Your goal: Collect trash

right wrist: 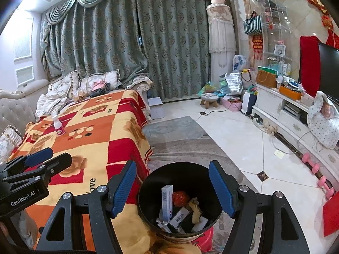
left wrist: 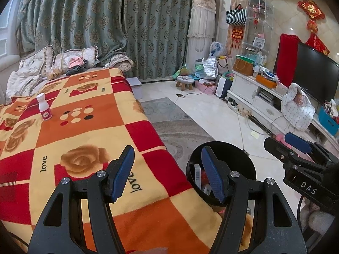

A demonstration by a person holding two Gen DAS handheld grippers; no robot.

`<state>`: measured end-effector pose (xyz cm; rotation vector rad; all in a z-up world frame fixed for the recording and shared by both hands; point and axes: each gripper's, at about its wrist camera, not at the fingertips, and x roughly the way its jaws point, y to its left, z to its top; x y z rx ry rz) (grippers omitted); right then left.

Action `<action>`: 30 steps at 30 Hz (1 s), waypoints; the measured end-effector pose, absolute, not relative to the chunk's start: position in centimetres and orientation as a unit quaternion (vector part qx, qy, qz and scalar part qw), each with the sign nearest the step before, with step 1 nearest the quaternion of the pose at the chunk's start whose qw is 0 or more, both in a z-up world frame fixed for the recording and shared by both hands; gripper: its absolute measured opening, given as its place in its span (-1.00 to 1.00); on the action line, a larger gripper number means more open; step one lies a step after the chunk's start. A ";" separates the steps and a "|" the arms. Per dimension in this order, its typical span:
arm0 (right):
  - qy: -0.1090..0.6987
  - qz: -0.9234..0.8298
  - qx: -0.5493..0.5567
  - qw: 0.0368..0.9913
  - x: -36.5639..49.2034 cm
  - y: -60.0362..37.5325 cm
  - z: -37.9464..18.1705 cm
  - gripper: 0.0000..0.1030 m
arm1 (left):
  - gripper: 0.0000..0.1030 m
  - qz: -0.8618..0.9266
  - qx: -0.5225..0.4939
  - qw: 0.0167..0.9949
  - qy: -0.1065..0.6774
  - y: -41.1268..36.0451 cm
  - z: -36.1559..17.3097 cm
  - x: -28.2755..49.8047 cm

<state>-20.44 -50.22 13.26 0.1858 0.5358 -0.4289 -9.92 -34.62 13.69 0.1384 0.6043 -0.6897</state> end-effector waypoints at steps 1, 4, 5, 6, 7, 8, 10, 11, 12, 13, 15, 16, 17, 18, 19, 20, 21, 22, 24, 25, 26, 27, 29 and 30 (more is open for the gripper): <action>0.263 -0.210 0.090 0.937 -20.5 -50.2 13.2 0.33 | 0.26 -0.333 0.066 0.894 0.292 -34.7 13.5 -10.0; 0.264 -0.210 0.090 0.937 -20.6 -50.3 13.2 0.33 | 0.26 -0.333 0.068 0.894 0.292 -34.7 13.5 -10.0; 0.265 -0.210 0.091 0.937 -20.6 -50.3 13.1 0.33 | 0.26 -0.333 0.068 0.894 0.291 -34.7 13.6 -10.0; 0.266 -0.210 0.091 0.936 -20.6 -50.3 13.0 0.33 | 0.26 -0.332 0.068 0.894 0.291 -34.7 13.6 -10.0; 0.267 -0.210 0.091 0.936 -20.7 -50.3 13.0 0.33 | 0.26 -0.333 0.069 0.894 0.291 -34.7 13.5 -10.0; 0.268 -0.210 0.092 0.936 -20.7 -50.4 13.0 0.34 | 0.26 -0.333 0.068 0.894 0.291 -34.7 13.6 -10.0; 0.269 -0.211 0.092 0.935 -20.5 -50.5 12.9 0.34 | 0.26 -0.334 0.067 0.893 0.293 -34.8 13.4 -10.1; 0.270 -0.210 0.092 0.935 -20.5 -50.5 12.8 0.34 | 0.26 -0.335 0.067 0.893 0.293 -34.8 13.2 -10.1; 0.271 -0.210 0.092 0.935 -20.5 -50.5 12.8 0.34 | 0.26 -0.336 0.068 0.893 0.293 -34.8 13.1 -10.1; 0.272 -0.210 0.092 0.935 -20.5 -50.6 12.9 0.35 | 0.26 -0.335 0.068 0.893 0.294 -34.8 13.1 -10.1; 0.273 -0.210 0.091 0.934 -20.5 -50.5 12.9 0.37 | 0.26 -0.336 0.071 0.892 0.295 -34.9 12.9 -10.2; 0.273 -0.210 0.090 0.934 -20.5 -50.5 12.9 0.39 | 0.26 -0.336 0.072 0.891 0.295 -35.0 12.8 -10.2; 0.273 -0.210 0.090 0.934 -20.5 -50.5 12.9 0.40 | 0.26 -0.336 0.072 0.892 0.295 -35.0 12.8 -10.3; 0.273 -0.210 0.091 0.934 -20.4 -50.5 12.9 0.41 | 0.26 -0.336 0.072 0.892 0.295 -35.0 12.8 -10.3; 0.274 -0.210 0.091 0.934 -20.4 -50.5 12.9 0.41 | 0.26 -0.336 0.071 0.892 0.295 -35.0 12.8 -10.3; 0.274 -0.210 0.091 0.934 -20.4 -50.5 12.9 0.41 | 0.26 -0.336 0.071 0.891 0.295 -35.0 12.8 -10.3; 0.274 -0.210 0.091 0.934 -20.4 -50.5 12.9 0.42 | 0.26 -0.336 0.071 0.892 0.295 -35.0 12.9 -10.3; 0.275 -0.210 0.091 0.934 -20.4 -50.5 12.9 0.42 | 0.26 -0.336 0.071 0.892 0.295 -35.0 12.8 -10.3; 0.275 -0.210 0.091 0.934 -20.4 -50.6 12.8 0.42 | 0.26 -0.336 0.071 0.892 0.295 -35.0 12.9 -10.2; 0.275 -0.210 0.091 0.934 -20.4 -50.5 12.8 0.42 | 0.26 -0.336 0.071 0.891 0.296 -35.0 12.8 -10.3; 0.276 -0.210 0.091 0.934 -20.4 -50.6 12.8 0.42 | 0.26 -0.336 0.071 0.891 0.296 -35.0 12.9 -10.2; 0.276 -0.210 0.091 0.934 -20.4 -50.6 12.8 0.42 | 0.26 -0.336 0.071 0.891 0.296 -35.0 12.7 -10.4; 0.276 -0.210 0.090 0.933 -20.4 -50.5 12.8 0.42 | 0.26 -0.336 0.071 0.891 0.296 -35.0 12.9 -10.2; 0.276 -0.210 0.090 0.933 -20.4 -50.6 12.8 0.43 | 0.26 -0.336 0.071 0.891 0.297 -35.1 12.8 -10.3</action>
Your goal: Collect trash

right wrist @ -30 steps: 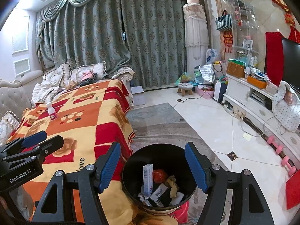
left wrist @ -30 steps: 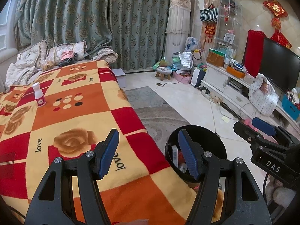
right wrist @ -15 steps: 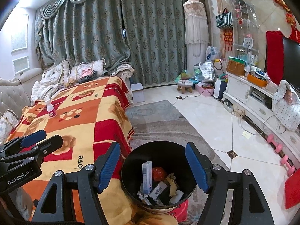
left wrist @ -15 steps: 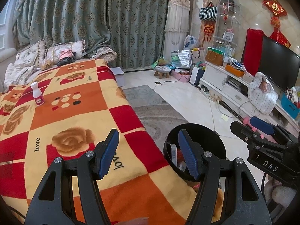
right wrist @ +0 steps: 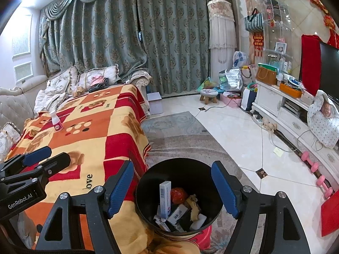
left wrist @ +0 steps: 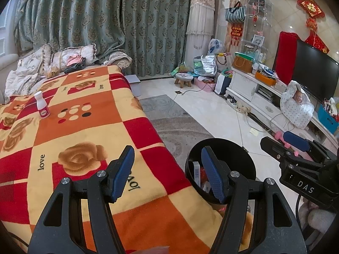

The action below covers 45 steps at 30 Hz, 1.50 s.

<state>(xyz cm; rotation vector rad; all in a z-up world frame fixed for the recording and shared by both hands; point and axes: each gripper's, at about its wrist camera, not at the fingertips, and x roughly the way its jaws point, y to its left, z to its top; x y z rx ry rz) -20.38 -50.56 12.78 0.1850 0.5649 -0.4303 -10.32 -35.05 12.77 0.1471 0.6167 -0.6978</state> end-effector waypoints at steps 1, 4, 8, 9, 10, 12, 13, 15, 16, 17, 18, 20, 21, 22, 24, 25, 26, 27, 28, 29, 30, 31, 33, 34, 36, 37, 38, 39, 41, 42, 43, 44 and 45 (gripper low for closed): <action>0.276 -0.210 0.091 0.933 -20.4 -50.6 12.8 0.43 | 0.26 -0.336 0.071 0.891 0.297 -35.0 12.8 -10.3; 0.276 -0.210 0.090 0.933 -20.4 -50.5 12.7 0.43 | 0.26 -0.336 0.071 0.891 0.296 -35.0 12.9 -10.2; 0.277 -0.210 0.090 0.933 -20.4 -50.6 12.7 0.43 | 0.25 -0.336 0.071 0.891 0.296 -35.0 12.9 -10.3; 0.278 -0.210 0.090 0.933 -20.3 -50.6 12.7 0.43 | 0.26 -0.336 0.071 0.891 0.296 -35.0 13.0 -10.2; 0.278 -0.210 0.090 0.933 -20.3 -50.6 12.7 0.44 | 0.26 -0.336 0.071 0.891 0.296 -35.0 12.9 -10.2; 0.279 -0.209 0.090 0.933 -20.4 -50.7 12.4 0.44 | 0.26 -0.336 0.071 0.891 0.296 -35.0 13.0 -10.2; 0.279 -0.210 0.090 0.933 -20.4 -50.7 12.4 0.44 | 0.26 -0.336 0.070 0.891 0.297 -35.0 13.0 -10.2; 0.279 -0.209 0.090 0.933 -20.4 -50.7 12.4 0.44 | 0.26 -0.336 0.070 0.891 0.297 -35.0 13.0 -10.1; 0.279 -0.209 0.089 0.933 -20.5 -50.7 12.4 0.44 | 0.26 -0.337 0.069 0.891 0.297 -35.0 12.8 -10.2; 0.279 -0.210 0.089 0.933 -20.4 -50.7 12.4 0.44 | 0.26 -0.336 0.070 0.891 0.297 -35.0 12.8 -10.1; 0.279 -0.210 0.090 0.933 -20.4 -50.7 12.5 0.44 | 0.25 -0.336 0.070 0.891 0.297 -35.0 12.8 -10.1; 0.280 -0.209 0.090 0.933 -20.4 -50.7 12.5 0.44 | 0.26 -0.336 0.069 0.891 0.298 -35.0 12.7 -10.1; 0.280 -0.209 0.089 0.933 -20.4 -50.7 12.3 0.44 | 0.26 -0.336 0.069 0.891 0.299 -35.0 12.7 -10.1; 0.280 -0.209 0.089 0.933 -20.4 -50.7 12.3 0.44 | 0.26 -0.336 0.069 0.890 0.299 -35.0 12.7 -10.1; 0.280 -0.209 0.090 0.933 -20.5 -50.7 12.2 0.45 | 0.26 -0.336 0.069 0.890 0.299 -35.0 12.6 -10.2; 0.280 -0.209 0.090 0.933 -20.4 -50.7 12.3 0.45 | 0.26 -0.336 0.069 0.890 0.299 -35.0 12.6 -10.3; 0.280 -0.209 0.089 0.933 -20.5 -50.7 12.2 0.45 | 0.26 -0.336 0.069 0.890 0.299 -35.0 12.6 -10.3; 0.280 -0.209 0.089 0.933 -20.4 -50.7 12.3 0.45 | 0.26 -0.336 0.069 0.890 0.299 -35.0 12.6 -10.2; 0.281 -0.209 0.089 0.932 -20.4 -50.7 12.3 0.45 | 0.26 -0.336 0.068 0.890 0.299 -35.0 12.6 -10.3; 0.281 -0.209 0.089 0.932 -20.4 -50.7 12.3 0.45 | 0.26 -0.336 0.068 0.890 0.300 -35.0 12.5 -10.4; 0.280 -0.209 0.089 0.933 -20.3 -50.7 12.4 0.45 | 0.26 -0.337 0.068 0.890 0.300 -35.0 12.7 -10.2; 0.280 -0.209 0.090 0.933 -20.5 -50.7 12.3 0.45 | 0.26 -0.337 0.068 0.890 0.300 -35.0 12.6 -10.2; 0.281 -0.209 0.090 0.932 -20.3 -50.7 12.4 0.45 | 0.26 -0.336 0.069 0.890 0.300 -35.0 12.7 -10.1; 0.282 -0.209 0.090 0.932 -20.4 -50.7 12.3 0.46 | 0.26 -0.336 0.068 0.890 0.300 -35.0 12.7 -10.2; 0.283 -0.209 0.090 0.932 -20.6 -50.7 12.1 0.46 | 0.26 -0.337 0.069 0.889 0.301 -35.1 12.5 -10.5; 0.282 -0.209 0.090 0.932 -20.4 -50.7 12.2 0.46 | 0.26 -0.337 0.069 0.889 0.302 -35.1 12.4 -10.7; 0.283 -0.209 0.090 0.932 -20.5 -50.7 12.1 0.46 | 0.26 -0.338 0.069 0.889 0.302 -35.1 12.2 -11.0; 0.283 -0.209 0.089 0.932 -20.4 -50.7 12.2 0.46 | 0.26 -0.338 0.069 0.889 0.302 -35.1 12.1 -11.3; 0.282 -0.209 0.089 0.932 -20.5 -50.7 12.2 0.46 | 0.26 -0.338 0.069 0.889 0.303 -35.1 12.2 -11.0; 0.282 -0.209 0.090 0.932 -20.4 -50.7 12.3 0.46 | 0.26 -0.338 0.069 0.888 0.303 -35.1 12.1 -11.4; 0.283 -0.209 0.090 0.932 -20.4 -50.7 12.3 0.47 | 0.26 -0.338 0.069 0.888 0.303 -35.2 12.0 -11.3; 0.283 -0.209 0.090 0.932 -20.5 -50.7 12.1 0.47 | 0.26 -0.338 0.069 0.888 0.303 -35.2 12.1 -11.3; 0.283 -0.209 0.090 0.932 -20.3 -50.7 12.3 0.47 | 0.26 -0.338 0.069 0.888 0.304 -35.2 12.0 -11.4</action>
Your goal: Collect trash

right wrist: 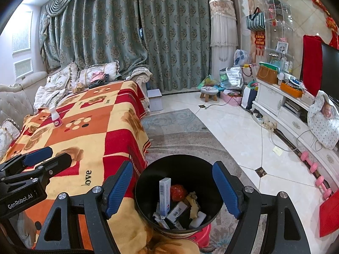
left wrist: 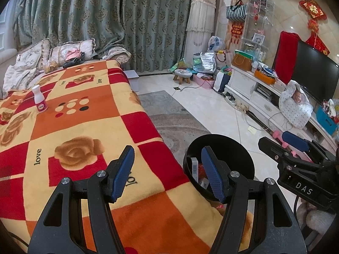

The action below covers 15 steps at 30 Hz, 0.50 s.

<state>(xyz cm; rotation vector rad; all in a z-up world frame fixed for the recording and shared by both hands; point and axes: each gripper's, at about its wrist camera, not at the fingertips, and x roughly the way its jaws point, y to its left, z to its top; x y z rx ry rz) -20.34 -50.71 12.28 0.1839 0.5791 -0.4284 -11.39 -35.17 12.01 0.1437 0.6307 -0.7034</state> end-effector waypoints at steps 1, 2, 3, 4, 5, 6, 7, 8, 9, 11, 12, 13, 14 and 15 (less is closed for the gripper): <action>0.283 -0.209 0.090 0.932 -20.3 -50.7 12.3 0.47 | 0.26 -0.339 0.069 0.888 0.304 -35.2 11.9 -11.7; 0.284 -0.209 0.090 0.931 -20.4 -50.7 12.2 0.47 | 0.26 -0.339 0.069 0.888 0.304 -35.3 11.9 -11.7; 0.284 -0.209 0.090 0.931 -20.6 -50.7 12.0 0.47 | 0.26 -0.339 0.069 0.888 0.304 -35.3 11.9 -11.6; 0.285 -0.209 0.090 0.931 -20.6 -50.8 11.7 0.47 | 0.26 -0.339 0.069 0.887 0.305 -35.3 11.9 -11.7; 0.285 -0.209 0.090 0.931 -20.7 -50.8 11.6 0.48 | 0.26 -0.339 0.069 0.887 0.305 -35.3 11.8 -11.8; 0.286 -0.209 0.090 0.931 -20.9 -50.8 11.5 0.48 | 0.26 -0.339 0.069 0.887 0.306 -35.3 11.8 -11.9; 0.286 -0.209 0.090 0.931 -20.6 -50.8 11.6 0.48 | 0.26 -0.339 0.069 0.887 0.306 -35.3 11.8 -12.0; 0.286 -0.209 0.089 0.931 -20.7 -50.8 11.6 0.48 | 0.26 -0.339 0.068 0.887 0.306 -35.3 11.8 -11.9; 0.286 -0.209 0.089 0.931 -20.6 -50.8 11.6 0.48 | 0.26 -0.340 0.067 0.886 0.308 -35.3 11.7 -12.2; 0.288 -0.208 0.088 0.931 -20.8 -50.8 11.3 0.48 | 0.26 -0.341 0.066 0.885 0.309 -35.5 11.7 -12.6; 0.289 -0.208 0.087 0.930 -20.7 -50.7 11.3 0.48 | 0.26 -0.341 0.066 0.885 0.309 -35.5 11.7 -12.5; 0.290 -0.207 0.087 0.930 -20.7 -50.7 11.2 0.48 | 0.26 -0.341 0.066 0.886 0.308 -35.5 11.7 -12.6; 0.290 -0.207 0.086 0.930 -20.8 -50.6 11.1 0.48 | 0.26 -0.341 0.066 0.886 0.307 -35.5 11.7 -12.8; 0.291 -0.206 0.086 0.930 -20.9 -50.5 11.0 0.49 | 0.26 -0.341 0.066 0.886 0.307 -35.5 11.7 -13.0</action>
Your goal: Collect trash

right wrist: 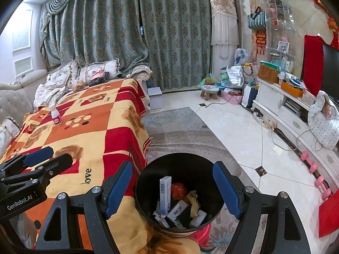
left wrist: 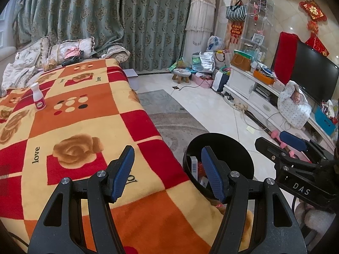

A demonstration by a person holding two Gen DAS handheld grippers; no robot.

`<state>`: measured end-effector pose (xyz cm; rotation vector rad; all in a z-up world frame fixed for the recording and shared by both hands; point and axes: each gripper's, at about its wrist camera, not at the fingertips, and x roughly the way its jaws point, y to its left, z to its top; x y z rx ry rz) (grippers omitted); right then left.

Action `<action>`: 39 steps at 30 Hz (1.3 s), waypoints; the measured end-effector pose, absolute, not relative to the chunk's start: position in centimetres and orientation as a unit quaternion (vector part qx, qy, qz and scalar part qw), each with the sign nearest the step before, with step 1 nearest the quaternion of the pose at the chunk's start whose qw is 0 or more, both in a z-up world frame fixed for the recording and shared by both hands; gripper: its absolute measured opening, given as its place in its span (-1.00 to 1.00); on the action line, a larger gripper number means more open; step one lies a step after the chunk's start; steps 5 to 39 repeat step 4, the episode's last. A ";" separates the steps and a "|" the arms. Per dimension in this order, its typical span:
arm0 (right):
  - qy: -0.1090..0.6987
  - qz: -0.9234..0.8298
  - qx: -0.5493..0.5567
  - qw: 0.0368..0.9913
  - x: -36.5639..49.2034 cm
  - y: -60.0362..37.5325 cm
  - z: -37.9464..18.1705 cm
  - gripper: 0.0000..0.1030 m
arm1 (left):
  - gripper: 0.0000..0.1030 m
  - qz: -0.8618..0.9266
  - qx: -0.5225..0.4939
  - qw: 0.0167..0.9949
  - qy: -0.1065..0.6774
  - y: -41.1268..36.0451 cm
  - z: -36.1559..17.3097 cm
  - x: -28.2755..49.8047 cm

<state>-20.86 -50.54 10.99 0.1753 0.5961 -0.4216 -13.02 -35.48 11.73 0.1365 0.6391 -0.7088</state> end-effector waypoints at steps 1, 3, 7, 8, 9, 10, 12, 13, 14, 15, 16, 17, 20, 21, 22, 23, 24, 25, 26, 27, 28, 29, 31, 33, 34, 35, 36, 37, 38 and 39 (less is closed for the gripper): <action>0.292 -0.205 0.085 0.930 -20.7 -50.4 11.0 0.49 | 0.26 -0.340 0.064 0.886 0.308 -35.4 11.6 -13.3; 0.295 -0.202 0.083 0.930 -20.2 -50.2 11.3 0.49 | 0.26 -0.339 0.059 0.886 0.311 -35.0 11.5 -13.7; 0.296 -0.200 0.082 0.930 -20.2 -50.0 11.3 0.49 | 0.26 -0.337 0.056 0.885 0.315 -34.7 11.3 -14.2; 0.296 -0.200 0.082 0.930 -20.2 -50.0 11.3 0.49 | 0.26 -0.337 0.056 0.885 0.315 -34.7 11.3 -14.2; 0.296 -0.200 0.082 0.930 -20.2 -50.0 11.3 0.49 | 0.26 -0.337 0.056 0.885 0.315 -34.7 11.3 -14.2; 0.296 -0.200 0.082 0.930 -20.2 -50.0 11.3 0.49 | 0.26 -0.337 0.056 0.885 0.315 -34.7 11.3 -14.2; 0.296 -0.200 0.082 0.930 -20.2 -50.0 11.3 0.49 | 0.26 -0.337 0.056 0.885 0.315 -34.7 11.3 -14.2; 0.296 -0.200 0.082 0.930 -20.2 -50.0 11.3 0.49 | 0.26 -0.337 0.056 0.885 0.315 -34.7 11.3 -14.2; 0.296 -0.200 0.082 0.930 -20.2 -50.0 11.3 0.49 | 0.26 -0.337 0.056 0.885 0.315 -34.7 11.3 -14.2; 0.296 -0.200 0.082 0.930 -20.2 -50.0 11.3 0.49 | 0.26 -0.337 0.056 0.885 0.315 -34.7 11.3 -14.2; 0.296 -0.200 0.082 0.930 -20.2 -50.0 11.3 0.49 | 0.26 -0.337 0.056 0.885 0.315 -34.7 11.3 -14.2; 0.296 -0.200 0.082 0.930 -20.2 -50.0 11.3 0.49 | 0.26 -0.337 0.056 0.885 0.315 -34.7 11.3 -14.2; 0.296 -0.200 0.082 0.930 -20.2 -50.0 11.3 0.49 | 0.26 -0.337 0.056 0.885 0.315 -34.7 11.3 -14.2; 0.296 -0.200 0.082 0.930 -20.2 -50.0 11.3 0.49 | 0.26 -0.337 0.056 0.885 0.315 -34.7 11.3 -14.2; 0.296 -0.200 0.082 0.930 -20.2 -50.0 11.3 0.49 | 0.26 -0.337 0.056 0.885 0.315 -34.7 11.3 -14.2; 0.296 -0.200 0.082 0.930 -20.2 -50.0 11.3 0.49 | 0.26 -0.337 0.056 0.885 0.315 -34.7 11.3 -14.2; 0.296 -0.200 0.082 0.930 -20.2 -50.0 11.3 0.49 | 0.26 -0.337 0.056 0.885 0.315 -34.7 11.3 -14.2; 0.296 -0.200 0.082 0.930 -20.2 -50.0 11.3 0.49 | 0.26 -0.337 0.056 0.885 0.315 -34.7 11.3 -14.2; 0.296 -0.200 0.082 0.930 -20.2 -50.0 11.3 0.49 | 0.26 -0.337 0.056 0.885 0.315 -34.7 11.3 -14.2; 0.296 -0.200 0.082 0.930 -20.2 -50.0 11.3 0.49 | 0.26 -0.337 0.056 0.885 0.315 -34.7 11.3 -14.2; 0.296 -0.200 0.082 0.930 -20.2 -50.0 11.3 0.49 | 0.26 -0.337 0.056 0.885 0.315 -34.7 11.3 -14.2; 0.296 -0.200 0.082 0.930 -20.2 -50.0 11.3 0.49 | 0.26 -0.337 0.056 0.885 0.315 -34.7 11.3 -14.2; 0.296 -0.200 0.082 0.930 -20.2 -50.0 11.3 0.49 | 0.26 -0.337 0.056 0.885 0.315 -34.7 11.3 -14.2; 0.296 -0.200 0.082 0.930 -20.2 -50.0 11.3 0.49 | 0.26 -0.337 0.056 0.885 0.315 -34.7 11.3 -14.2; 0.296 -0.200 0.082 0.930 -20.2 -50.0 11.3 0.49 | 0.26 -0.337 0.056 0.885 0.315 -34.7 11.3 -14.2; 0.296 -0.200 0.082 0.930 -20.2 -50.0 11.3 0.49 | 0.26 -0.337 0.056 0.885 0.315 -34.7 11.3 -14.2; 0.296 -0.200 0.082 0.930 -20.2 -50.0 11.3 0.49 | 0.26 -0.337 0.056 0.885 0.315 -34.7 11.3 -14.2; 0.296 -0.200 0.082 0.930 -20.2 -50.0 11.3 0.49 | 0.26 -0.337 0.056 0.885 0.315 -34.7 11.3 -14.2; 0.296 -0.200 0.082 0.930 -20.2 -50.0 11.3 0.49 | 0.26 -0.337 0.056 0.885 0.315 -34.7 11.3 -14.2; 0.296 -0.200 0.082 0.930 -20.2 -50.0 11.3 0.49 | 0.26 -0.337 0.056 0.885 0.315 -34.7 11.3 -14.2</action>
